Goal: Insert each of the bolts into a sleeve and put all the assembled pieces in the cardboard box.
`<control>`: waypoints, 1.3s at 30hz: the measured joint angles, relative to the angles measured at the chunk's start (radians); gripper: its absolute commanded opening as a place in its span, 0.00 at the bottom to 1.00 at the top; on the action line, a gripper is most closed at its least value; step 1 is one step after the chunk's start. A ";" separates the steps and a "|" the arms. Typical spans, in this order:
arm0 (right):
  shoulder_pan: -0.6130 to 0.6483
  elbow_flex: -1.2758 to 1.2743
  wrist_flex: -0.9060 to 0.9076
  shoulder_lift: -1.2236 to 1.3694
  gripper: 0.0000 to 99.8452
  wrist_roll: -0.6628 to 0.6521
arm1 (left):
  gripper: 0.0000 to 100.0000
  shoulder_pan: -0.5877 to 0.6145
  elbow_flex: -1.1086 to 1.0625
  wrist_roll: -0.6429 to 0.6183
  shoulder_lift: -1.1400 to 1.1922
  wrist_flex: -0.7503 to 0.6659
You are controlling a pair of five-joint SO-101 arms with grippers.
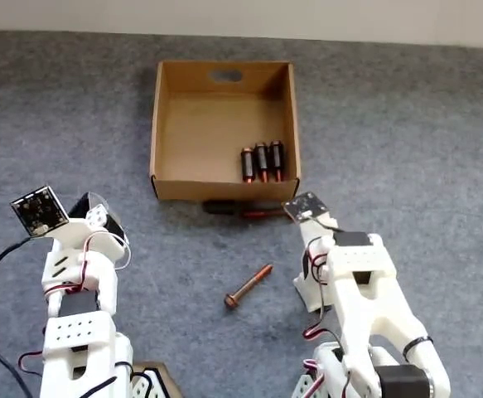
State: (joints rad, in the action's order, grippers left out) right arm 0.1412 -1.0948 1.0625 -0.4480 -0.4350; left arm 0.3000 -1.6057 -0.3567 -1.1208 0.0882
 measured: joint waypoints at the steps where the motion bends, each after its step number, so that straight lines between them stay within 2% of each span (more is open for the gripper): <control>1: 0.002 -0.008 0.000 -0.005 0.18 0.000 | 0.01 0.000 0.000 0.000 0.000 0.000; 4: 0.002 -0.015 0.000 -0.005 0.16 0.000 | 0.01 0.000 0.000 0.000 0.000 0.000; 9: -0.005 -0.012 0.000 -0.005 0.00 -0.002 | 0.01 0.000 0.000 0.000 0.000 0.000; 16: -0.003 0.044 0.038 -0.003 0.01 0.006 | 0.01 0.000 0.000 0.000 0.000 0.000; 22: -0.002 0.141 0.021 -0.002 0.01 0.192 | 0.01 0.000 0.000 0.000 0.000 0.000; 27: -0.002 0.141 -0.020 0.040 0.14 0.212 | 0.01 0.000 0.000 0.000 0.000 0.000; 39: -0.006 0.207 -0.028 0.272 0.07 0.215 | 0.01 0.000 0.000 0.000 0.000 0.000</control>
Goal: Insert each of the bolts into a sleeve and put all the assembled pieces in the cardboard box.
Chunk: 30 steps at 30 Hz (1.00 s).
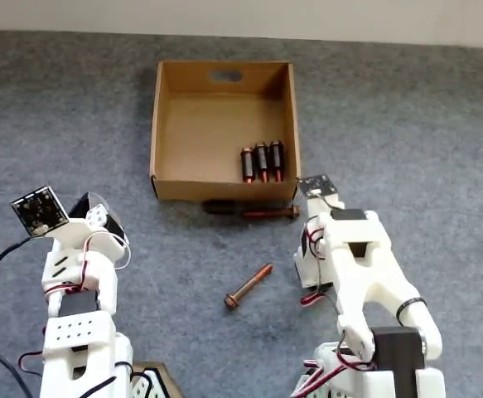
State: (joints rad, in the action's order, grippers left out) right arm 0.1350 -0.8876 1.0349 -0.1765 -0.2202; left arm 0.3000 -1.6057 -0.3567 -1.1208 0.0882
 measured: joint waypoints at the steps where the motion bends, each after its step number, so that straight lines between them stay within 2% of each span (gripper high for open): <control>1: 0.000 0.008 0.000 0.006 0.07 0.000 | 0.01 0.000 0.000 0.000 0.000 0.000; 6: 0.000 0.044 0.003 0.011 0.06 0.000 | 0.01 0.000 0.000 0.000 0.000 0.000; 9: 0.000 0.049 0.003 0.012 0.00 0.000 | 0.01 0.000 0.000 0.000 0.000 0.000; 15: 0.000 0.061 0.021 -0.011 0.01 0.000 | 0.01 -0.014 0.012 0.043 0.000 0.040; 21: 0.002 0.061 0.097 -0.290 0.01 0.000 | 0.01 -0.198 0.124 0.233 0.000 0.285; 26: 0.002 -0.052 0.075 -0.634 0.01 0.014 | 0.01 -0.331 0.133 0.347 0.000 0.351; 30: 0.003 -0.215 0.014 -0.872 0.01 0.106 | 0.01 -0.448 0.161 0.442 0.000 0.425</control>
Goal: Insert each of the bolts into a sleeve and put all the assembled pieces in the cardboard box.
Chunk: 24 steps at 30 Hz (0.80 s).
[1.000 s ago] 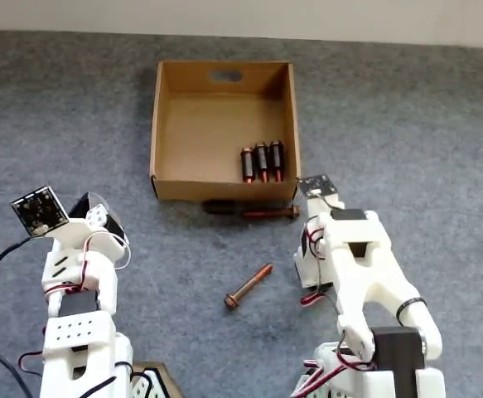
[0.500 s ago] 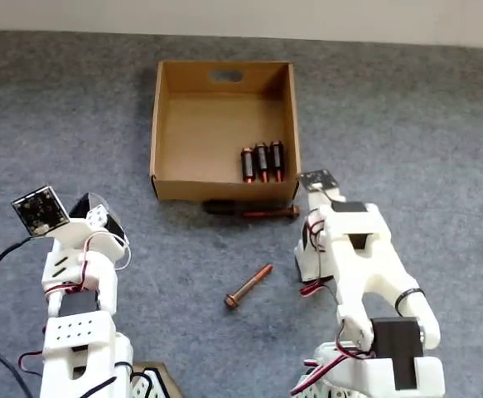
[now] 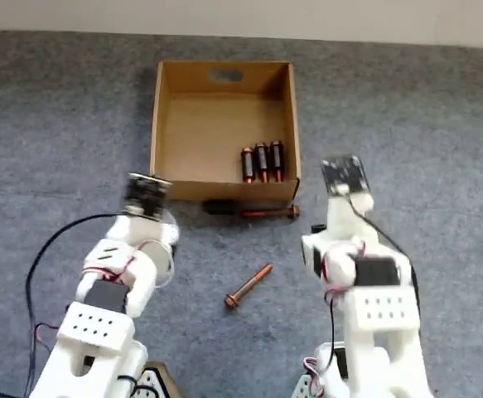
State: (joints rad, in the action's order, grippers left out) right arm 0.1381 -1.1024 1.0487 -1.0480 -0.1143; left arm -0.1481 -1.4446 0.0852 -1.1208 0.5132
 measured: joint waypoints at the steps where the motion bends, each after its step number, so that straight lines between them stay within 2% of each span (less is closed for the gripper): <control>1: 0.000 -0.038 -0.012 -0.051 0.01 0.021 | 0.01 -0.029 0.008 0.014 0.000 0.021; 4: 0.000 -0.121 -0.037 -0.172 0.01 0.058 | 0.02 -0.112 0.031 0.032 0.000 0.075; 9: 0.000 -0.183 -0.048 -0.288 0.01 0.066 | 0.16 -0.180 0.035 0.086 0.000 0.109; 12: 0.000 -0.186 -0.048 -0.305 0.01 0.066 | 0.16 -0.196 0.057 0.101 0.043 0.121; 16: 0.000 -0.186 -0.049 -0.308 0.01 0.066 | 0.16 -0.201 0.180 0.106 0.226 0.164; 20: -0.003 -0.186 -0.049 -0.315 0.01 0.066 | 0.16 -0.270 0.368 0.106 0.514 0.285; 24: -0.083 -0.187 -0.095 -0.315 0.01 0.068 | 0.16 -0.350 0.503 0.106 0.740 0.367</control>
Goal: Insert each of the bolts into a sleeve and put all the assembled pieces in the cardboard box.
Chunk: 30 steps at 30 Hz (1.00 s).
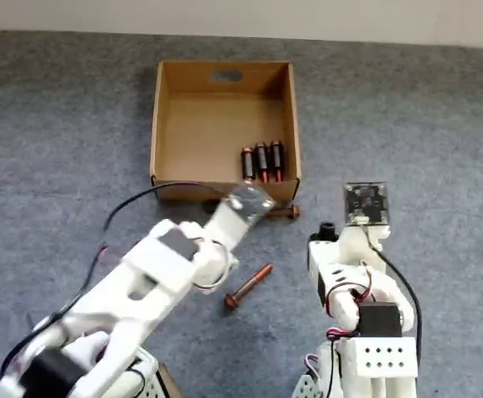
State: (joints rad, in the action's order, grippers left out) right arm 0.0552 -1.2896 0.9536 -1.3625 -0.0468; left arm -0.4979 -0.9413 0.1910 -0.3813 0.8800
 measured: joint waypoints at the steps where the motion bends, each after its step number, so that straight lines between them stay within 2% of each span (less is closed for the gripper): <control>1: -0.029 -0.006 -0.015 0.000 0.01 0.008 | 0.16 -0.017 0.011 0.000 0.021 0.006; 9: -0.230 -0.100 -0.144 0.000 0.01 0.118 | 0.16 -0.110 0.008 0.000 -0.029 0.026; 18: -0.245 -0.107 -0.152 0.000 0.01 0.120 | 0.16 -0.221 -0.064 0.000 -0.137 0.026; 30: -0.245 -0.107 -0.153 0.000 0.01 0.120 | 0.17 -0.196 -0.064 0.044 -0.129 0.026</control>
State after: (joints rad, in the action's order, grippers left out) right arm -0.1903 -1.3970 0.8002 -1.3625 0.0729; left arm -0.6943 -1.0058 0.2355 -0.5102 0.9060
